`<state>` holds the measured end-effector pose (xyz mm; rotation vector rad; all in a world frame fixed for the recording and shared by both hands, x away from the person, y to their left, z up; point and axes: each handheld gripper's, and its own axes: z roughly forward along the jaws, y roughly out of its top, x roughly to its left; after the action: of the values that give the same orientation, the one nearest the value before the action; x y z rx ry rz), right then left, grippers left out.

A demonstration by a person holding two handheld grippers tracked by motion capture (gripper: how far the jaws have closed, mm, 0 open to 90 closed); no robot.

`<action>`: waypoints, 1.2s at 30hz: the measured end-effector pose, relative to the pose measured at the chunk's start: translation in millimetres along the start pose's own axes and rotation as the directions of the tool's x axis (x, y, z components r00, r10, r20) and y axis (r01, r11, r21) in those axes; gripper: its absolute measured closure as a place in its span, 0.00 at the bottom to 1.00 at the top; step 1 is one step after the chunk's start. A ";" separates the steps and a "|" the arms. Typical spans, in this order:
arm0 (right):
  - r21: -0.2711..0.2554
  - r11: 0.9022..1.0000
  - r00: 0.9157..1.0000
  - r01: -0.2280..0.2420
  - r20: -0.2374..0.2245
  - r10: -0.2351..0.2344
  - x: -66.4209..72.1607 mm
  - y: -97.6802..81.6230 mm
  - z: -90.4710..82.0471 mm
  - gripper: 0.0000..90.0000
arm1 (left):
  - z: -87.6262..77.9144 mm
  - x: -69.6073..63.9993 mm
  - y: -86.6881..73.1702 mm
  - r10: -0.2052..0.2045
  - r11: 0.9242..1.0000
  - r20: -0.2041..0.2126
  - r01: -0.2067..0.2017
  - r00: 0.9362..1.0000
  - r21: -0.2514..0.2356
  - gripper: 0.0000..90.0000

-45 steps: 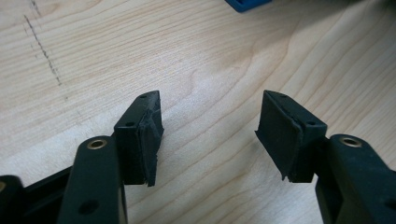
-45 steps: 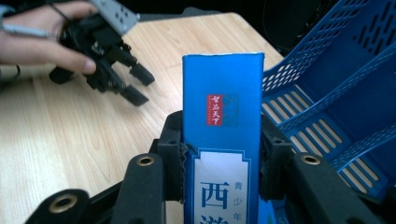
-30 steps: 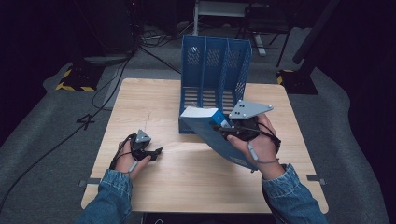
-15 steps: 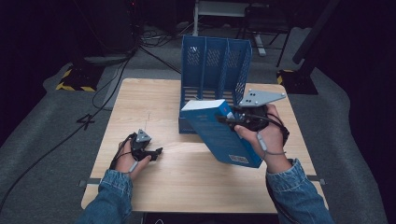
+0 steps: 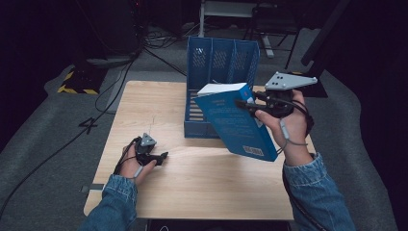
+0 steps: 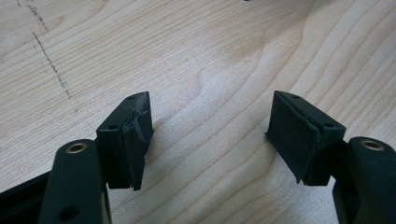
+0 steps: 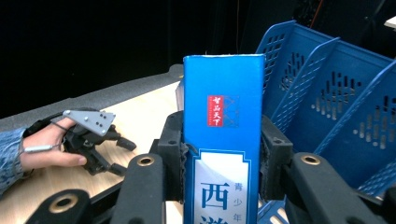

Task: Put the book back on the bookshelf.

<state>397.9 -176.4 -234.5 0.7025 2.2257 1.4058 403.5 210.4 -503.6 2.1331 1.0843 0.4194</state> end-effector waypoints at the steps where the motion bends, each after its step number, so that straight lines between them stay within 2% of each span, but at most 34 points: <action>1: -0.001 1.000 1.000 -0.001 0.002 0.001 -1.6 1.5 -0.7 0.69 | 0.0 0.0 0.0 0.000 1.000 0.000 0.000 1.000 0.000 0.35; 11: -0.031 0.999 0.999 -0.033 0.026 0.033 -22.7 20.7 -4.8 0.69 | 0.2 0.2 0.1 0.006 1.000 -0.005 -0.006 1.000 -0.002 0.35; 17: -0.063 0.995 0.994 -0.075 0.073 0.080 -40.5 25.9 -5.1 0.69 | 0.8 -0.1 0.9 0.002 1.000 -0.006 -0.002 1.000 0.001 0.34; 22: -0.079 0.992 0.985 -0.103 0.129 0.113 -58.4 29.5 -6.8 0.69 | 1.2 -0.1 1.6 0.001 1.000 -0.005 -0.001 1.000 0.004 0.33; 26: -0.099 0.985 0.977 -0.138 0.150 0.152 -73.5 30.8 -8.0 0.69 | 1.5 -0.1 1.8 0.001 1.000 -0.006 -0.001 1.000 0.003 0.33; 27: -0.099 0.985 0.977 -0.138 0.150 0.152 -73.5 30.8 -8.0 0.69 | 1.5 -0.1 1.8 0.001 1.000 -0.006 -0.001 1.000 0.003 0.33; 29: -0.141 0.973 0.965 -0.185 0.162 0.207 -88.6 29.3 -12.5 0.69 | 1.7 -0.1 1.9 0.000 1.000 -0.006 0.000 1.000 0.003 0.33; 30: -0.150 0.970 0.962 -0.193 0.165 0.217 -91.0 29.2 -13.3 0.69 | 1.7 -0.1 2.0 0.000 1.000 -0.007 0.000 1.000 0.003 0.33; 31: -0.150 0.970 0.962 -0.193 0.165 0.217 -91.0 29.2 -13.3 0.69 | 1.7 -0.1 2.0 0.000 1.000 -0.007 0.000 1.000 0.003 0.33; 34: -0.167 0.965 0.954 -0.202 0.189 0.232 -99.6 31.5 -15.7 0.69 | 1.8 -0.2 2.1 -0.002 1.000 -0.009 0.002 1.000 0.004 0.33; 36: -0.176 0.961 0.945 -0.214 0.212 0.249 -110.1 34.4 -17.2 0.69 | 1.8 -0.2 2.2 0.001 1.000 -0.012 -0.001 1.000 0.004 0.33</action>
<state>481.2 -243.3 -187.7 1.0467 1.8828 1.4960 405.7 208.6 -503.2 2.1370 1.0911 0.4312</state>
